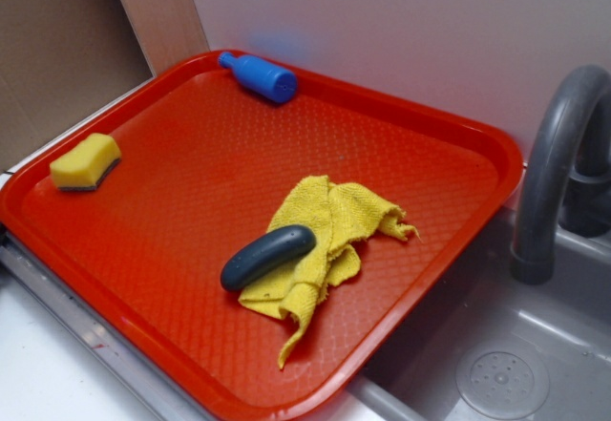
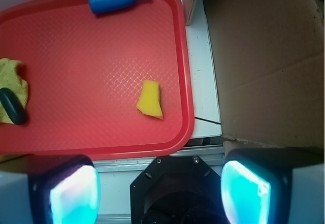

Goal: Grab the plastic pickle.

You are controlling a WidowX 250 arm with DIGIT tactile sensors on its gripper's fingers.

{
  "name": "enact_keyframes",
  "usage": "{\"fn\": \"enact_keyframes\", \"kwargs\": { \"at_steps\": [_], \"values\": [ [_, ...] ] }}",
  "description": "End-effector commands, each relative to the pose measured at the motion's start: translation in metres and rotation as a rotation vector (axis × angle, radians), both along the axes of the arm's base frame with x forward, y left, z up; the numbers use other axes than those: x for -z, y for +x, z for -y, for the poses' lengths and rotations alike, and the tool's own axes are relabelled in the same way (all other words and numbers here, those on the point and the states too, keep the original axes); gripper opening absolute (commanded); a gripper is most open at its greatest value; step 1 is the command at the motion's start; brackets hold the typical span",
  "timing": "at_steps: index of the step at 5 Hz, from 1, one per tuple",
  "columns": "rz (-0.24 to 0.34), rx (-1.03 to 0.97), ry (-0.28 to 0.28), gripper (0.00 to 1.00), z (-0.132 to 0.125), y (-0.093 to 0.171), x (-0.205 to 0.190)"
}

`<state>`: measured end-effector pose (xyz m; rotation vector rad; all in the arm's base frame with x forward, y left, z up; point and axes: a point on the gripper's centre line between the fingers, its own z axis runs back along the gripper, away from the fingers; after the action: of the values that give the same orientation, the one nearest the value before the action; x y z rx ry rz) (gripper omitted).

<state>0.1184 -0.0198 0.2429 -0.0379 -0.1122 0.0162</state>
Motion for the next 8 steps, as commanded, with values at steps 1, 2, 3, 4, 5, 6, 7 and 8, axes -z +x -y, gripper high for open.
{"fn": "enact_keyframes", "kwargs": {
  "at_steps": [1,2,3,4,5,6,7,8],
  "values": [
    [0.000,0.000,0.000,1.00,0.000,0.000,0.000],
    [0.081,0.136,0.012,1.00,0.036,0.011,0.003],
    [0.137,0.298,0.024,1.00,0.083,0.013,0.005],
    [0.158,0.420,-0.009,1.00,0.128,0.004,0.020],
    [0.111,0.490,-0.015,1.00,0.176,-0.003,0.038],
    [0.063,0.488,-0.049,1.00,0.204,0.004,0.060],
    [0.003,0.497,-0.048,1.00,0.221,0.015,0.085],
    [-0.043,0.461,-0.006,1.00,0.238,0.024,0.110]
  ]
}}
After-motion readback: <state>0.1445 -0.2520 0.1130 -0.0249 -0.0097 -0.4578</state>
